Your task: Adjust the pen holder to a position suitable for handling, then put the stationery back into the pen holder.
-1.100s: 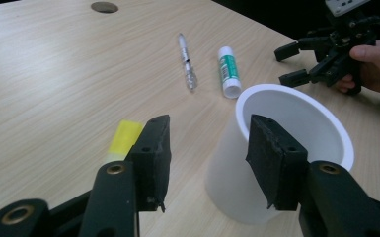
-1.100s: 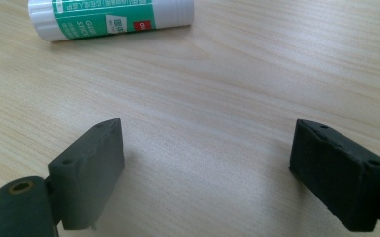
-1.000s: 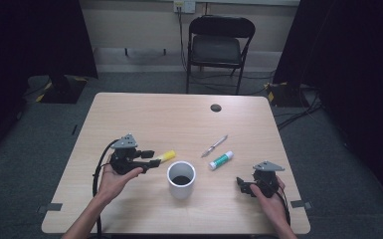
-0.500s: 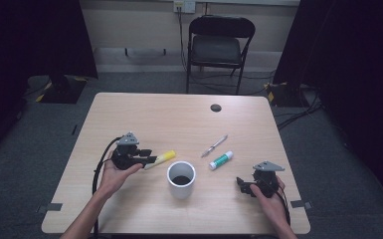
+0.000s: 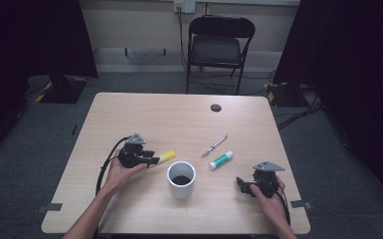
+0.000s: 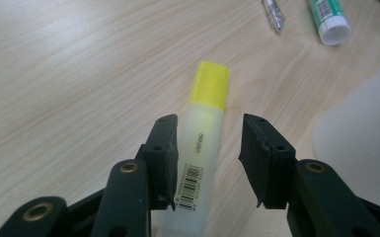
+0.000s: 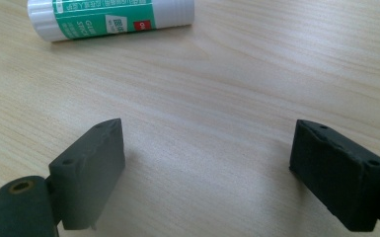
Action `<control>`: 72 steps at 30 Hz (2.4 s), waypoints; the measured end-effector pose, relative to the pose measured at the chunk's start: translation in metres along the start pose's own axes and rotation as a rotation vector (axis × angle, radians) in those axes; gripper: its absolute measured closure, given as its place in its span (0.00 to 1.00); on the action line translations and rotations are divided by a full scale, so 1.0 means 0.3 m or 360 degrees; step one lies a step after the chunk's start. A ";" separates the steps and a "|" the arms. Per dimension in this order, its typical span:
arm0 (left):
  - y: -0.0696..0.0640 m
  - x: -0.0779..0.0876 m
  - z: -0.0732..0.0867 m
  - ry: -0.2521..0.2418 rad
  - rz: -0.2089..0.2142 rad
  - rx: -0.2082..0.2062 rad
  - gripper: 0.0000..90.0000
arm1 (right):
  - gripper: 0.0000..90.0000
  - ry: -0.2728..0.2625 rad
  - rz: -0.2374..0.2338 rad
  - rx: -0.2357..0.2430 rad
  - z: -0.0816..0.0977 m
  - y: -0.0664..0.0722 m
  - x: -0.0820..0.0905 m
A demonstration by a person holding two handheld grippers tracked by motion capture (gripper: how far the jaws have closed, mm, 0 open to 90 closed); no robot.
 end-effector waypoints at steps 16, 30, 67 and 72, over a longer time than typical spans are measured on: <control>0.019 -0.032 0.049 0.0123 -0.0056 -0.0072 0.65 | 0.14 0.0000 0.0000 0.0000 0.000 0.000 0.000; 0.002 0.005 0.081 0.0172 -0.0108 -0.0131 0.73 | 0.14 -0.0001 0.0005 -0.0006 0.003 0.001 0.003; -0.029 0.145 0.106 0.0087 -0.0062 -0.0035 0.60 | 0.14 -0.0001 0.0012 -0.0013 0.001 0.002 0.001; -0.036 0.119 0.043 0.0055 -0.0042 -0.0033 0.60 | 0.14 0.0000 0.0011 -0.0012 0.001 0.002 0.001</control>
Point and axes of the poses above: each handheld gripper's, and its own axes: x roughly backward along the jaws, z roughly out of its underside, y roughly to its left, the point moved 6 cm from there along -x, roughly forward along the jaws, and after that the axes turned 2 degrees about -x, right-handed, at the moved point
